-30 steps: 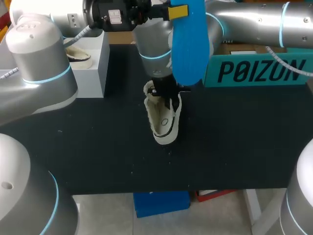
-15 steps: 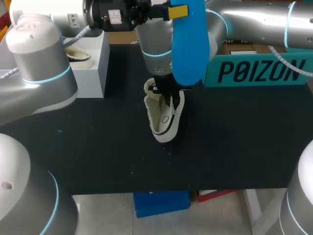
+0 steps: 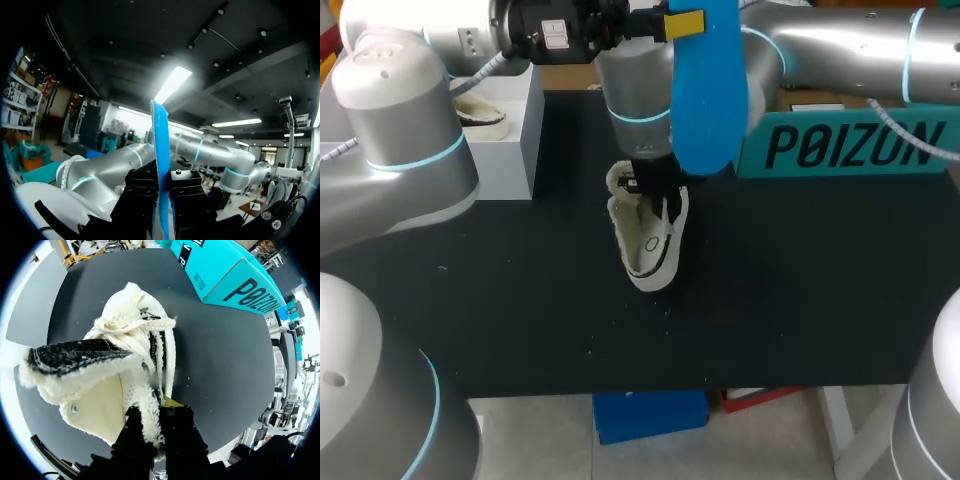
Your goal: Take the shoe out of the shoebox, open the shoe tongue, remove and reinsert the insole, then place the shoe into the shoebox
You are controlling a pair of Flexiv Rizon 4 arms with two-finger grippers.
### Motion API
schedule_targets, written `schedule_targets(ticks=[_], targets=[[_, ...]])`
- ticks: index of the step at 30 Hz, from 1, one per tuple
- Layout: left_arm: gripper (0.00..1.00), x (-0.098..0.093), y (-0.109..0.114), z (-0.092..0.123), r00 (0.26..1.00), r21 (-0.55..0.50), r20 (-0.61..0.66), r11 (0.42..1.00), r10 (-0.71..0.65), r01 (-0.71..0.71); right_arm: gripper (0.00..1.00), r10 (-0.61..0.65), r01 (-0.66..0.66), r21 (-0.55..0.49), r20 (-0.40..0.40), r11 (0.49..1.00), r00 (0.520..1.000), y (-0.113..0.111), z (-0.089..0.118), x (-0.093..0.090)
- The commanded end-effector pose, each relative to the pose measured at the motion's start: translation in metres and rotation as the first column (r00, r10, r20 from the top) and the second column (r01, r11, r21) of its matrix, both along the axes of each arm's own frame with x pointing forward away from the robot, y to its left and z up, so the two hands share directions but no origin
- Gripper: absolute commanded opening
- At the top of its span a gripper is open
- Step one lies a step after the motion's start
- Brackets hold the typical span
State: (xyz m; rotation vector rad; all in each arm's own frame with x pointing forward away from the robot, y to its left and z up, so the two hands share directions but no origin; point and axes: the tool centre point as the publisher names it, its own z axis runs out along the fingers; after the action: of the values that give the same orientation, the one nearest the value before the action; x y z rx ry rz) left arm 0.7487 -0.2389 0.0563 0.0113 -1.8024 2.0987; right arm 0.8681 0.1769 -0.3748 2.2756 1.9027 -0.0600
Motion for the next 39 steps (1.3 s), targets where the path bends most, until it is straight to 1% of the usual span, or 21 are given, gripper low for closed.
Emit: schedule_targets(ticks=[1, 15, 29, 36, 39], targets=[[0.00, 0.000, -0.001, 0.000, 1.000, 0.002, 0.000, 1.000, 0.000, 0.000, 0.00, 0.004, -0.004, 0.020, 0.006, 1.000, 1.000, -0.004, -0.001, -0.004], [0.00, 0.000, -0.001, 0.000, 1.000, 0.002, 0.000, 1.000, 0.000, 0.000, 0.00, 0.059, -0.060, 0.068, 0.020, 0.996, 0.998, 0.001, -0.014, -0.010], [0.00, 0.000, -0.001, 0.000, 1.000, 0.002, 0.000, 1.000, 0.000, 0.000, 0.00, 0.050, -0.051, 0.086, 0.015, 0.995, 0.999, -0.008, -0.026, -0.015], [0.00, 0.000, -0.001, 0.000, 1.000, 0.002, 0.000, 1.000, 0.000, 0.000, 0.00, 0.037, -0.043, 0.134, 0.051, 0.990, 0.998, -0.014, -0.030, -0.016], [0.00, 0.000, -0.001, 0.000, 1.000, 0.002, 0.000, 1.000, 0.000, 0.000, 0.00, 0.053, -0.060, 0.134, 0.053, 0.989, 0.997, -0.015, -0.030, -0.016]])
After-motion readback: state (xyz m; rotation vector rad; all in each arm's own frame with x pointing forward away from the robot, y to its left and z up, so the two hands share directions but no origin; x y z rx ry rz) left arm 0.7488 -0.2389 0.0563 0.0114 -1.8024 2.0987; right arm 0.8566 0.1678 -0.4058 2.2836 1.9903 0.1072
